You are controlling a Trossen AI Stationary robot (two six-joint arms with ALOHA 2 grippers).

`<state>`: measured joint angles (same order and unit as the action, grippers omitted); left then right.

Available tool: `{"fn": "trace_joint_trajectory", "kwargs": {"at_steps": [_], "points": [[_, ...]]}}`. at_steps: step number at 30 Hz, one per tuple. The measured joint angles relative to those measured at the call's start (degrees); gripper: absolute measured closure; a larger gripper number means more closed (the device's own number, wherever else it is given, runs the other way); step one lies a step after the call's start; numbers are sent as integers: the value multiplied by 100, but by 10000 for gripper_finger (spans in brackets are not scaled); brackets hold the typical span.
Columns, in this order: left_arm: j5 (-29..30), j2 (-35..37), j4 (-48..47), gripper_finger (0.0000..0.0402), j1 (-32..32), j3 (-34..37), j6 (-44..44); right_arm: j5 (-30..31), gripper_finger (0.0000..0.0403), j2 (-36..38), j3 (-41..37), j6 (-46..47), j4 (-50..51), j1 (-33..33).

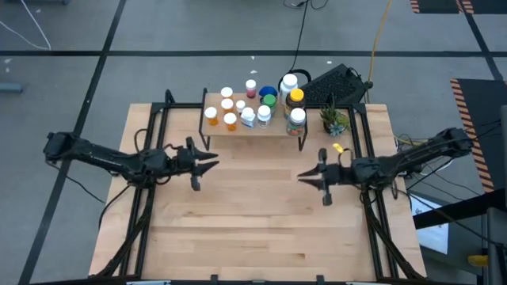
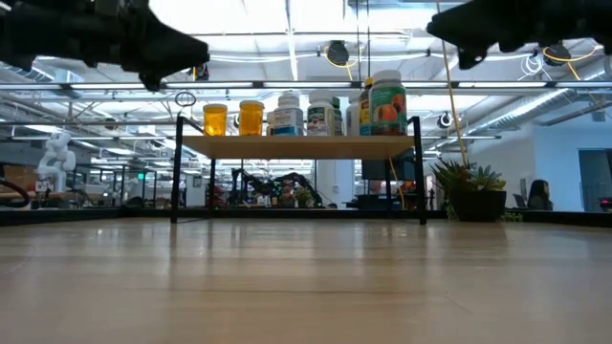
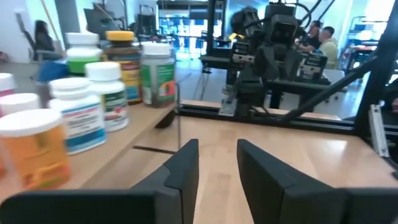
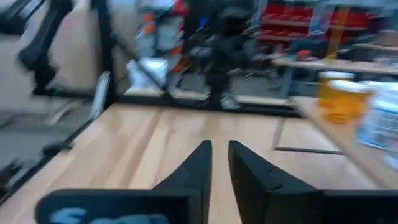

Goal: Pick and place medicine bottles onto shelf by color
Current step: Return to Home Position

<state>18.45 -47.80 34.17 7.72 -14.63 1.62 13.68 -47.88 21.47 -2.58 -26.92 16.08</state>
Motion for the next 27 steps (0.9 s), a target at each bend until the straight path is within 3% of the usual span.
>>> {"fn": "trace_joint_trajectory", "kwargs": {"at_steps": [4,11,20,27], "points": [[-113,411,-8,302,-209,315,17,404,384,657,-416,-29,-215,-44],[-345,950,-11,311,-531,829,16,-179,401,1406,-883,-113,-201,-416],[-644,1522,-17,312,-878,1218,-127,-938,402,1685,-1007,-7,122,-907],[-769,1872,-192,312,-1184,1408,-31,-945,403,1781,-1017,-13,359,-1129]]}}
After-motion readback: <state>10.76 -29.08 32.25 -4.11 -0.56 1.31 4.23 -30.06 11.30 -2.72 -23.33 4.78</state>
